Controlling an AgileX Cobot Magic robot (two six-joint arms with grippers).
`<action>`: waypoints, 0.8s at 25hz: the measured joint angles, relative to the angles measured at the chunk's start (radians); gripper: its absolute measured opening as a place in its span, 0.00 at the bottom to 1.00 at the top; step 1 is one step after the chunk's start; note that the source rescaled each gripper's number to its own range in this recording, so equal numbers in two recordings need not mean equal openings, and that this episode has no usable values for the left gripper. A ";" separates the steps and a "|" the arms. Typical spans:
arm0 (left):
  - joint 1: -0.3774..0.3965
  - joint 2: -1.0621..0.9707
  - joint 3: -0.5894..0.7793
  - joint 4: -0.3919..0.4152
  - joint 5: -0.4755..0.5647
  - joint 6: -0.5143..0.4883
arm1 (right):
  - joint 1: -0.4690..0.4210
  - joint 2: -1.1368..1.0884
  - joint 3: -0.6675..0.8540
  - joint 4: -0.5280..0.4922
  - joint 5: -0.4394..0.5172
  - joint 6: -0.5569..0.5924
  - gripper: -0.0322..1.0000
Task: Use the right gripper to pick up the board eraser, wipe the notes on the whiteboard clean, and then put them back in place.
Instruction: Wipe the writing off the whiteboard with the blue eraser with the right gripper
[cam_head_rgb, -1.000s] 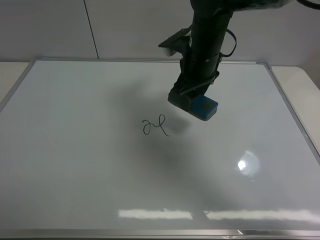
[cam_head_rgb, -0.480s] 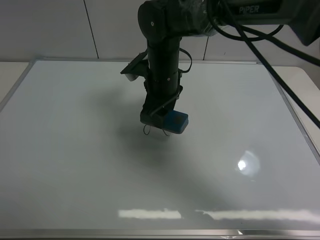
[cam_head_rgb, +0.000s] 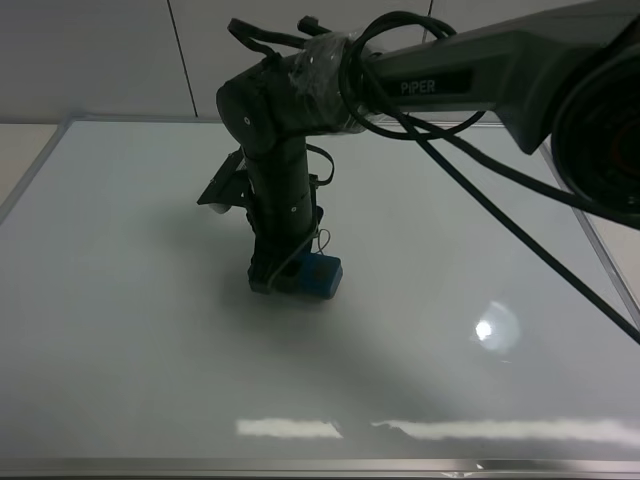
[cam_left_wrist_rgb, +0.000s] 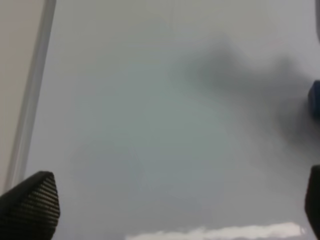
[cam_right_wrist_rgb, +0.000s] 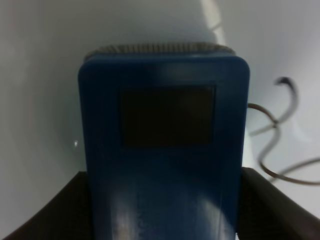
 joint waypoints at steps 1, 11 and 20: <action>0.000 0.000 0.000 0.000 0.000 0.000 | 0.003 0.010 0.000 -0.006 0.000 0.000 0.04; 0.000 0.000 0.000 0.000 0.000 0.000 | 0.013 0.027 -0.003 -0.073 -0.030 0.093 0.04; 0.000 0.000 0.000 0.000 0.000 0.000 | -0.035 0.029 -0.007 -0.039 -0.060 0.082 0.04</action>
